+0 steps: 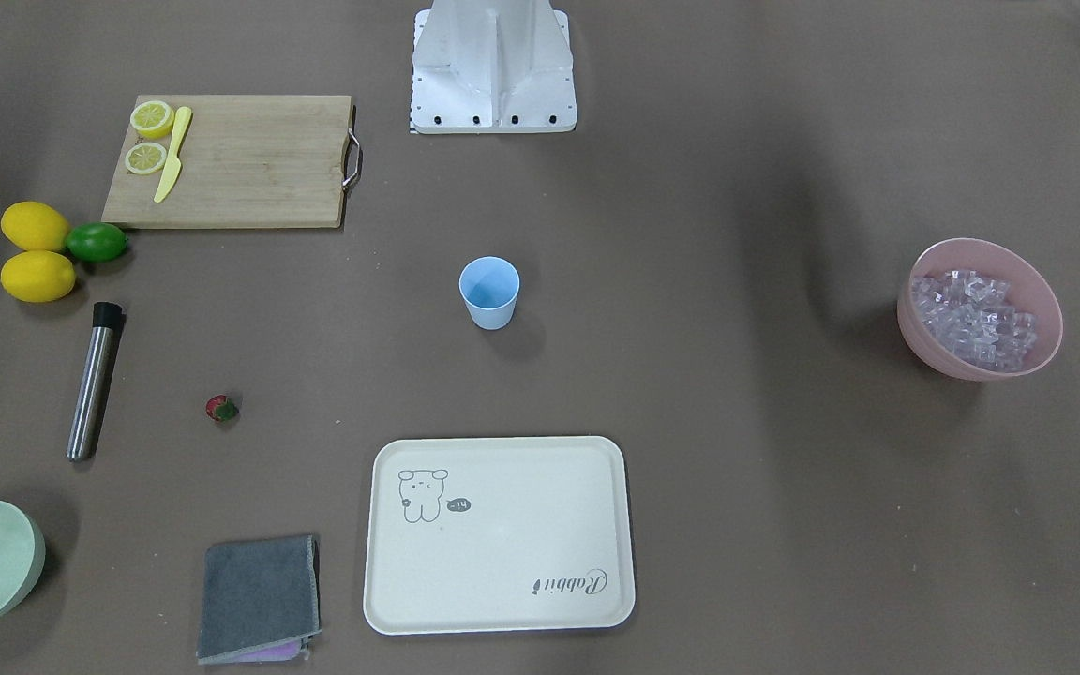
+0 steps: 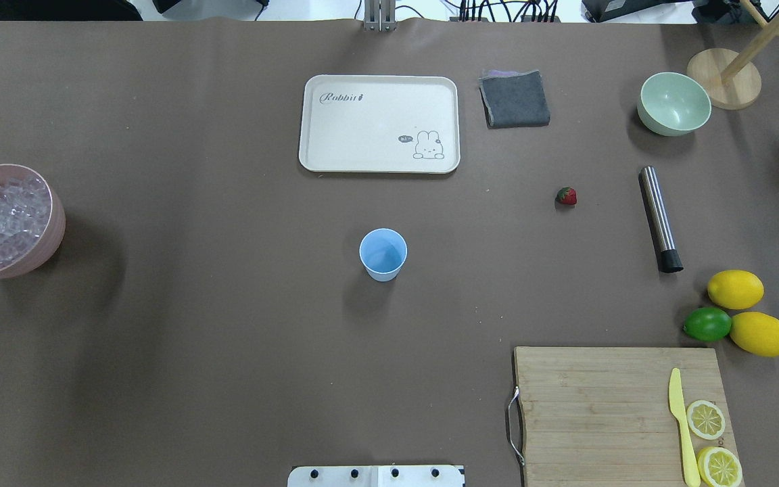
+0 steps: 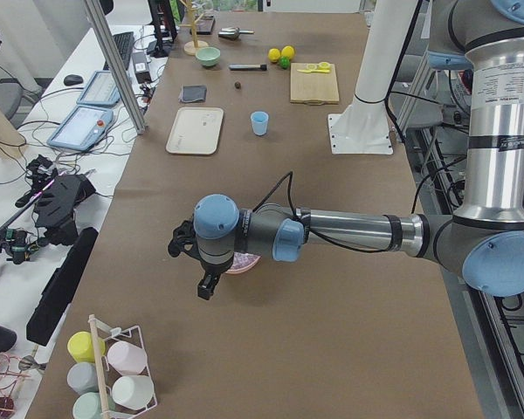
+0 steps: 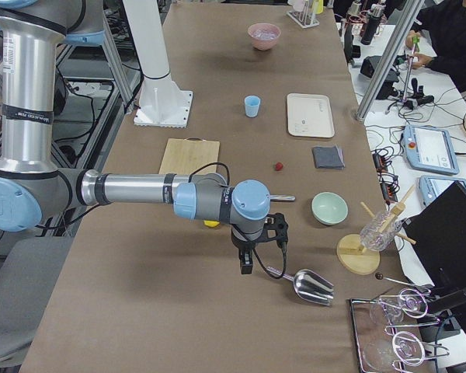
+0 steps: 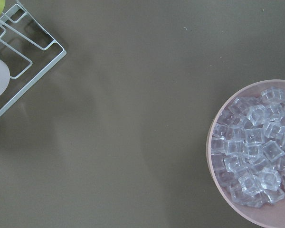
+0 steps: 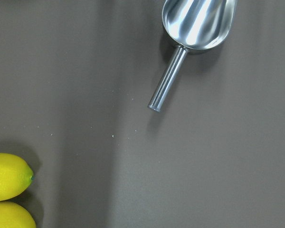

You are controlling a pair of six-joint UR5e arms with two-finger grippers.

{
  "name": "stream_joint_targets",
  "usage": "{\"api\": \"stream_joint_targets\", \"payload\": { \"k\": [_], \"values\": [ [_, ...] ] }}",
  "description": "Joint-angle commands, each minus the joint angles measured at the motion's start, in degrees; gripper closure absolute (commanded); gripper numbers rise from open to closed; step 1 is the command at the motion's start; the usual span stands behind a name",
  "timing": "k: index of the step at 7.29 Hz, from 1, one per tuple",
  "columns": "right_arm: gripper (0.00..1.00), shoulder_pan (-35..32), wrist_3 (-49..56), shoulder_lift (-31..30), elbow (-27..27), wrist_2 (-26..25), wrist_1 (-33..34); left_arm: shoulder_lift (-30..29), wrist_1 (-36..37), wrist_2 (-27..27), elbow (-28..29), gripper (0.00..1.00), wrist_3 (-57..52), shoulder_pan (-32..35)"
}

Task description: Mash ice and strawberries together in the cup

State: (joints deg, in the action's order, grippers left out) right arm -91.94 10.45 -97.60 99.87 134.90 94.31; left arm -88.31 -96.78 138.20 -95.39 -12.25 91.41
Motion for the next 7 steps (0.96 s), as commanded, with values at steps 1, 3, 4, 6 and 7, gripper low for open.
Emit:
{"api": "stream_joint_targets", "payload": {
  "k": [1,3,4,6,7],
  "values": [
    [0.00,0.00,-0.17,-0.57,-0.38,0.10,-2.11,0.06,-0.25,-0.47,-0.14,0.02,-0.14,0.00],
    [0.00,0.00,-0.08,-0.57,-0.38,0.19,-2.28,0.94,-2.71,-0.04,-0.23,0.02,0.47,-0.26],
    [0.00,0.00,0.01,-0.57,-0.38,0.28,-2.28,0.94,-2.98,-0.12,-1.10,0.02,0.65,-0.61],
    [0.00,0.09,0.18,-1.10,-0.73,2.38,-2.28,1.20,-2.89,-0.12,-5.75,0.03,1.35,-5.95],
    [0.00,0.09,0.10,-1.10,-0.73,2.39,-2.28,1.99,-3.41,-0.73,-6.99,0.03,1.09,-7.37]
  ]
}}
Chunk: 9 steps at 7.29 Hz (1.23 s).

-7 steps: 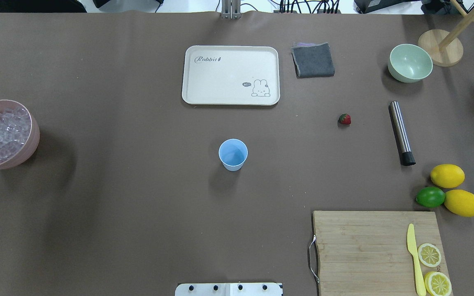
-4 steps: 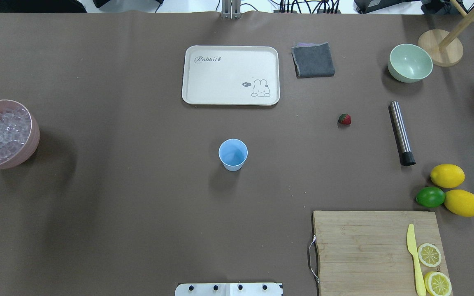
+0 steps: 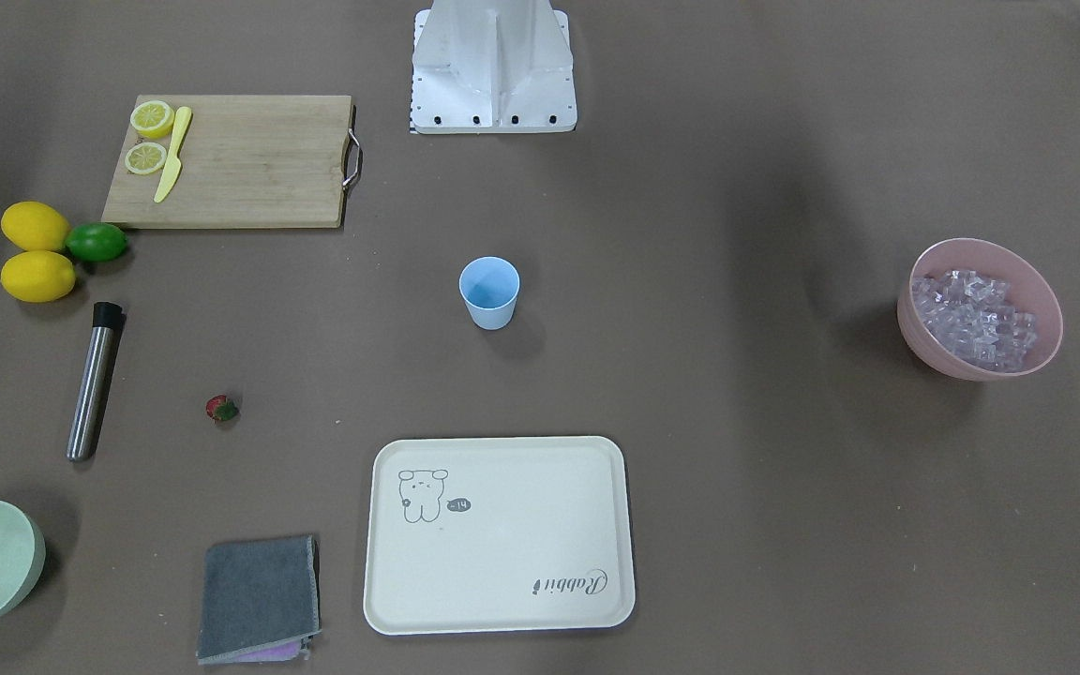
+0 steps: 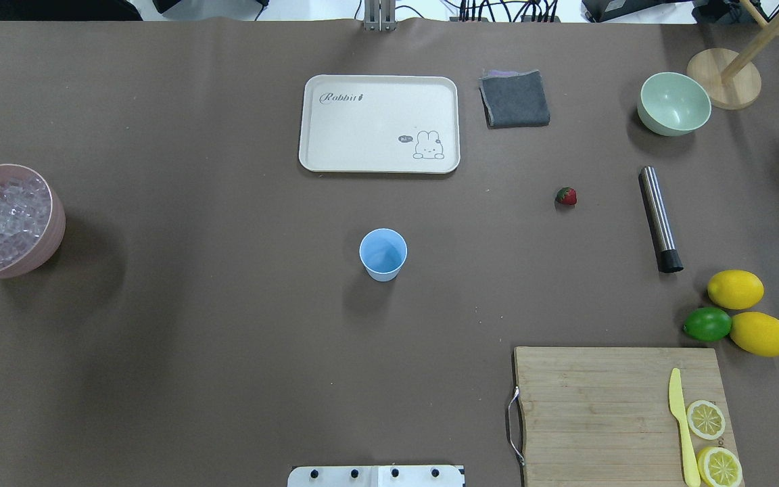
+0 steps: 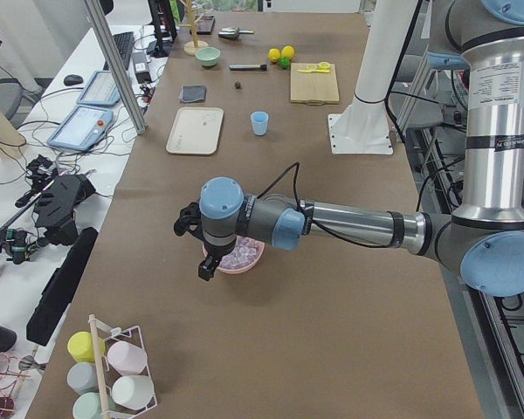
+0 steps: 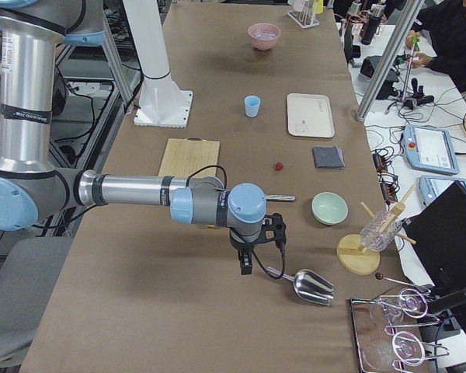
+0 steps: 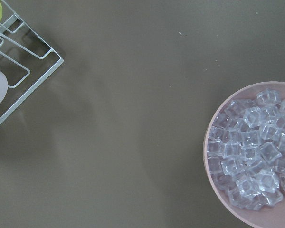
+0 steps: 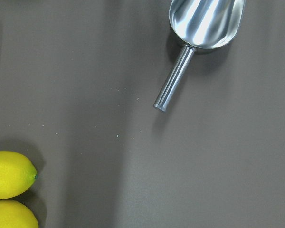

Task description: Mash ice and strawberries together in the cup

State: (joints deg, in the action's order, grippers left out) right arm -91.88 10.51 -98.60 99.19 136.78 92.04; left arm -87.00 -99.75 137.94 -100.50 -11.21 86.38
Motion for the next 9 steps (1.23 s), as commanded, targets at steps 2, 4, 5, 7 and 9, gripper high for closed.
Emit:
{"api": "stream_joint_targets", "payload": {
  "k": [2,4,5,7,9],
  "values": [
    [0.00,0.12,0.04,0.16,-0.31,0.51,-0.02,6.46,-17.41,-5.54,-0.85,0.02,2.92,-7.33],
    [0.00,0.12,0.03,-0.18,-0.66,2.60,-0.02,6.49,-22.40,-6.89,0.56,0.03,6.46,-12.79],
    [0.00,0.12,0.04,-0.27,-0.49,2.79,-0.11,6.67,-24.85,-7.85,0.65,0.05,6.55,-15.16],
    [0.00,0.12,0.04,-0.27,-0.14,2.79,-0.11,6.50,-29.34,-10.67,2.84,0.13,6.46,-18.52],
    [0.00,0.12,0.04,-0.27,-0.05,2.79,-0.20,5.88,-29.80,-11.37,4.08,0.25,6.11,-20.36]
  ]
}}
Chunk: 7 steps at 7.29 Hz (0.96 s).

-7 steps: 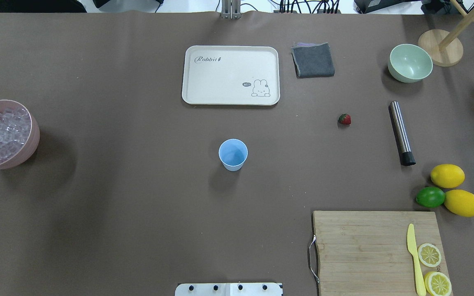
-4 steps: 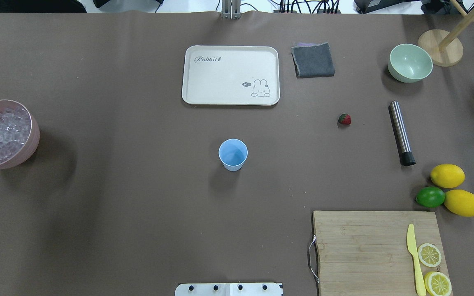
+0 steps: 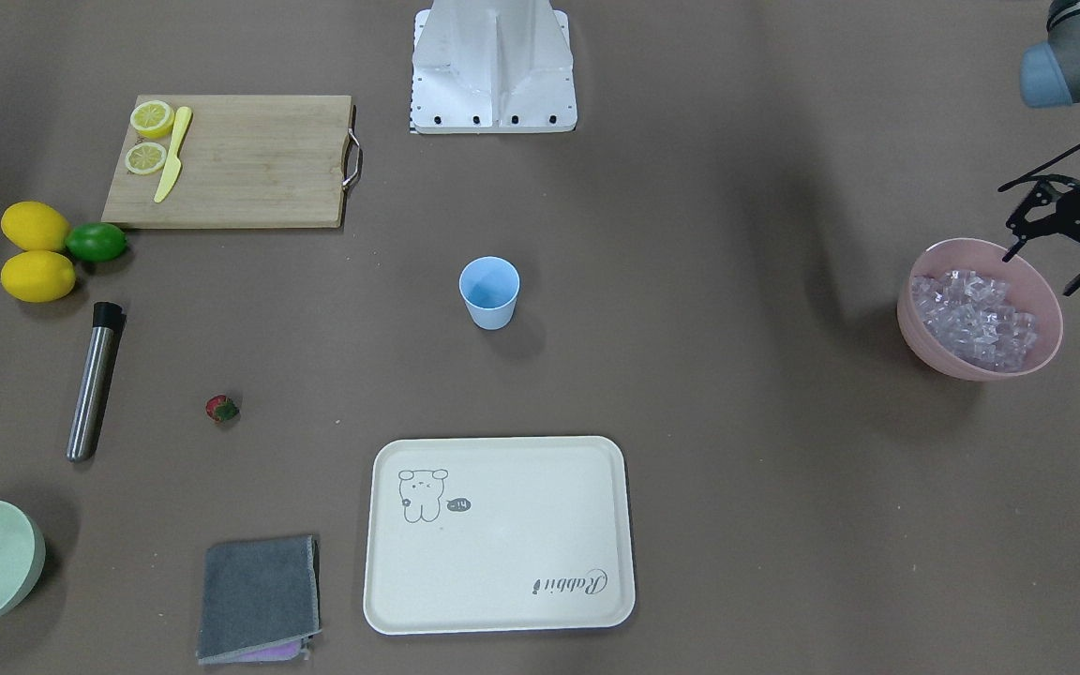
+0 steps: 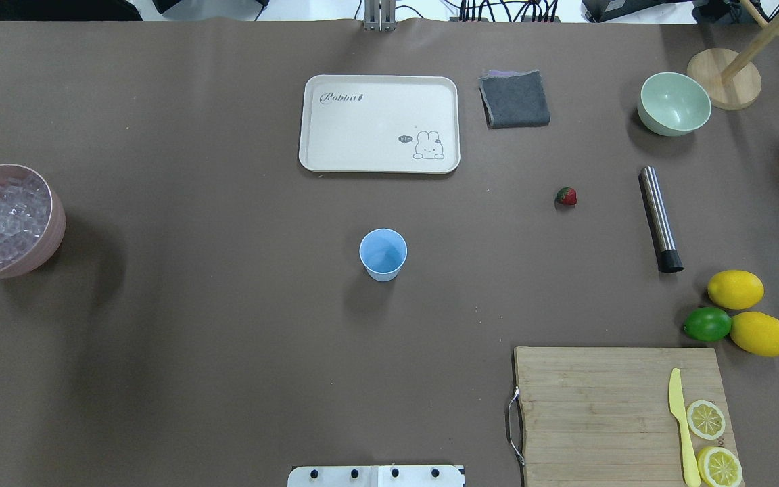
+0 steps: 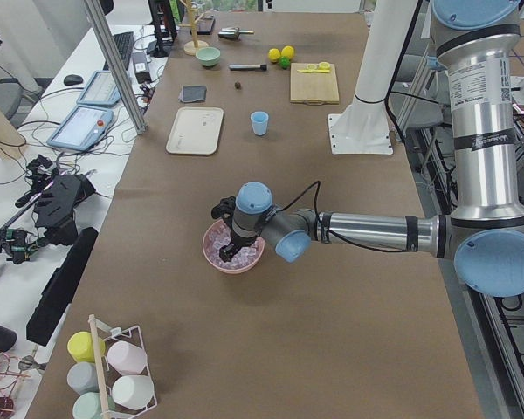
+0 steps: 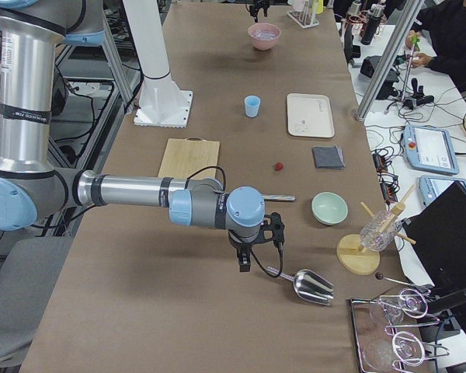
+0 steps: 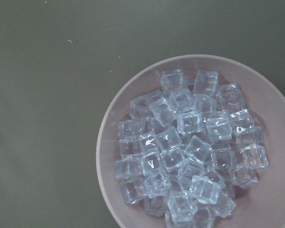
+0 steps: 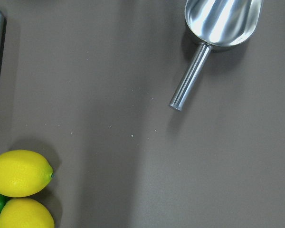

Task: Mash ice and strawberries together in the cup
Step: 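Lower the left gripper into the pink bowl and grasp ice cubes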

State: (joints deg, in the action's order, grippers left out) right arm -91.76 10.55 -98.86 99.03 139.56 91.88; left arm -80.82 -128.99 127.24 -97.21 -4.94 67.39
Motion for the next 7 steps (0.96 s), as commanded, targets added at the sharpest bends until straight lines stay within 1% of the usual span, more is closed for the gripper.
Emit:
{"api": "stream_joint_targets", "payload": {
  "k": [1,3,4,6,7],
  "values": [
    [0.00,0.00,0.00,-0.01,0.19,0.01,-0.03,-0.30,-0.99,-2.42,0.71,0.25,-0.16,-3.30],
    [0.00,0.00,-0.09,-0.01,0.20,0.01,0.05,0.31,-2.22,-2.43,1.05,0.30,-0.77,-3.76],
    [0.00,0.00,-0.09,-0.01,0.28,0.10,-0.03,0.58,-2.31,-2.43,1.23,0.30,-1.47,-3.84],
    [0.00,-0.09,0.00,-0.27,0.37,0.71,-0.03,0.49,-7.03,-2.43,5.60,0.30,-2.09,-3.84],
    [0.00,-0.09,0.00,-0.36,0.46,0.71,-0.03,0.23,-7.50,-2.43,5.89,0.30,-1.83,-3.84]
  ]
}}
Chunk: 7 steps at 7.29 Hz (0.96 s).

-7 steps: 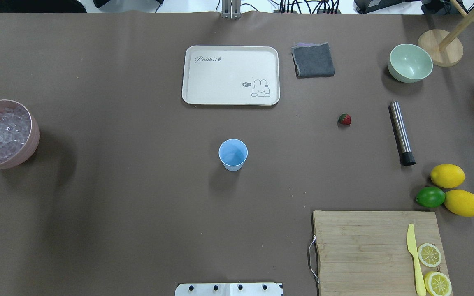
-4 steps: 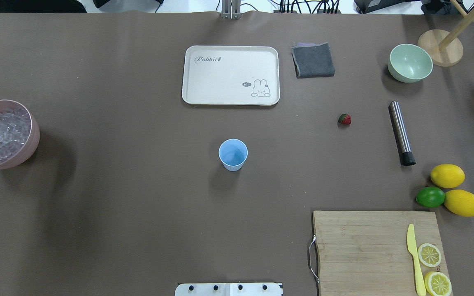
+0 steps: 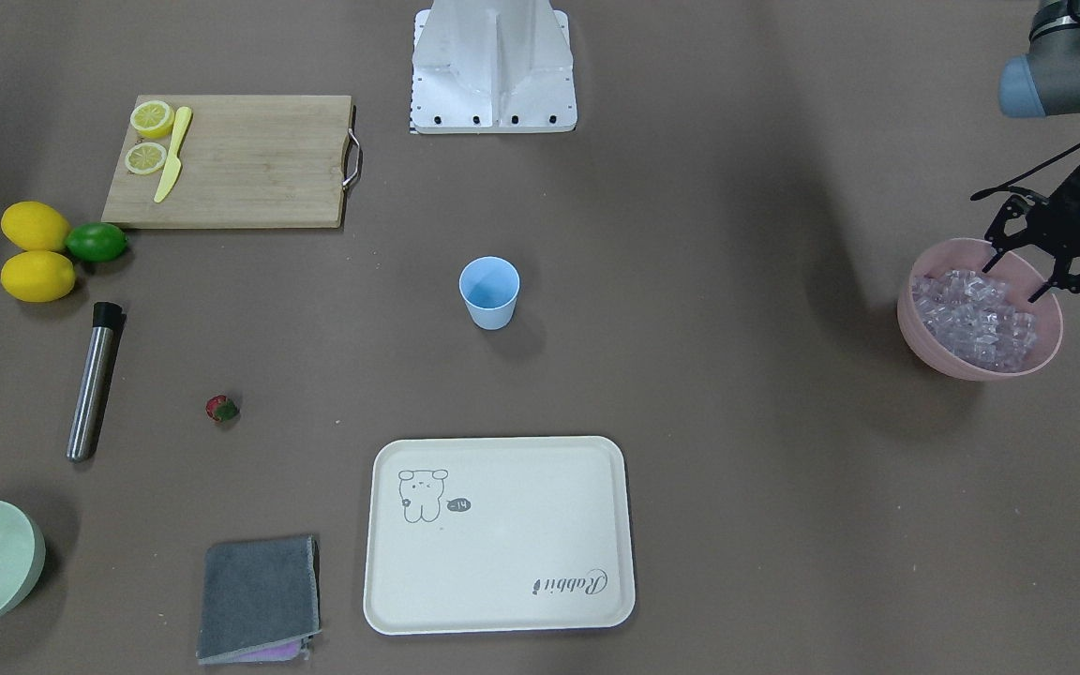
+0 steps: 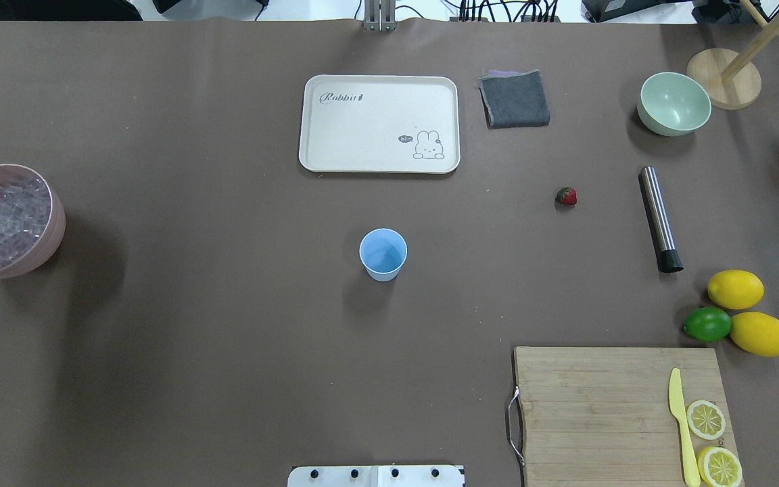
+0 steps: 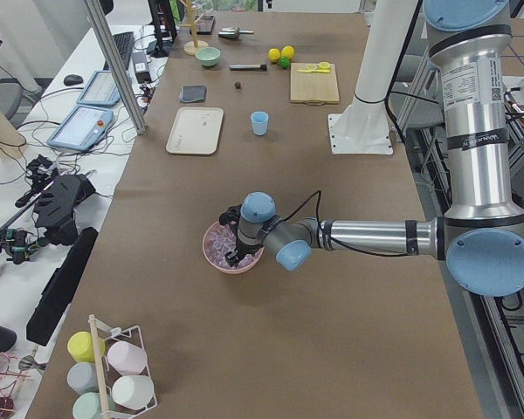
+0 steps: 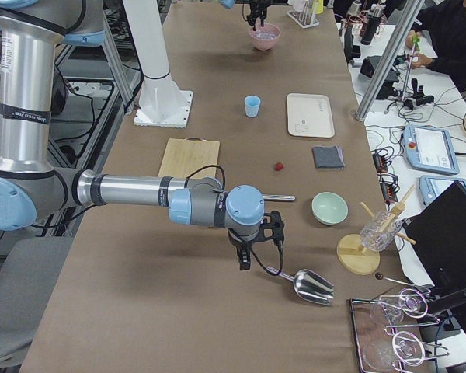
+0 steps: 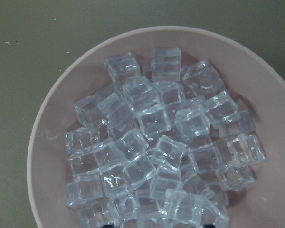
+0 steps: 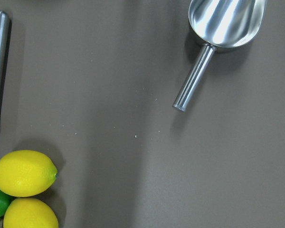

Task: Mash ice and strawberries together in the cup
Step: 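Lower the left gripper into the pink bowl and grasp ice cubes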

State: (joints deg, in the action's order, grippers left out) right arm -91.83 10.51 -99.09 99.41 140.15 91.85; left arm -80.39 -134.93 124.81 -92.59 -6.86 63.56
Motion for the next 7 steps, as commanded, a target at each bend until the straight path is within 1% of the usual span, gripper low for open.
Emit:
{"api": "stream_joint_targets", "payload": {
  "k": [1,3,4,5,6,7],
  "values": [
    [0.00,-0.01,0.03,-0.40,0.43,0.21,0.00,-0.29,-1.56,0.08,1.18,0.31,0.18,-0.02],
    [0.00,-0.01,0.12,-0.66,0.52,0.21,0.00,-0.56,-1.56,0.09,1.09,0.34,0.35,-0.02],
    [0.00,-0.01,0.12,-0.84,0.52,0.21,0.00,-0.56,-1.56,0.09,1.09,0.42,0.36,-0.11],
    [0.00,-0.01,0.12,-1.10,0.52,0.21,0.00,-0.64,-1.56,0.09,1.09,0.45,0.53,-0.45],
    [0.00,-0.01,0.12,-1.28,0.52,0.21,0.00,-0.73,-1.56,0.09,1.09,0.53,0.97,-0.63],
    [0.00,-0.01,0.21,-1.28,0.26,0.21,0.08,-0.73,-1.56,0.17,1.01,0.76,1.14,-0.63]
  ]
}}
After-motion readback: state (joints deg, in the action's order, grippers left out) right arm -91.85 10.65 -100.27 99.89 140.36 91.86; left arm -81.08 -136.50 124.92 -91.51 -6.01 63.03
